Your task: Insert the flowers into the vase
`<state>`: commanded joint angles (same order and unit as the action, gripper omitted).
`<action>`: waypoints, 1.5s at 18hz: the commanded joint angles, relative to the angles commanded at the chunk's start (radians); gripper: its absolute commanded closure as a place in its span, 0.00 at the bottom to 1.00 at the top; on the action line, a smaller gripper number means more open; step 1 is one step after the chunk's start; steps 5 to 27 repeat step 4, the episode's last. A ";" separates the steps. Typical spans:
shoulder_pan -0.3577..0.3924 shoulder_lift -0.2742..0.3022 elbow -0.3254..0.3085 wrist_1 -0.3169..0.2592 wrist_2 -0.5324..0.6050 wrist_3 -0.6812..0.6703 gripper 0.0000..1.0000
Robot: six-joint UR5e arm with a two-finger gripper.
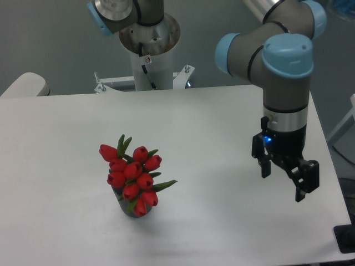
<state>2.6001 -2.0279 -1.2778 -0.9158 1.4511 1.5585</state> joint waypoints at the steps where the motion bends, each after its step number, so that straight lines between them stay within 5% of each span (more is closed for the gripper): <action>1: 0.000 -0.002 0.000 0.000 0.003 0.000 0.00; 27: -0.015 -0.003 0.002 0.000 0.020 0.000 0.00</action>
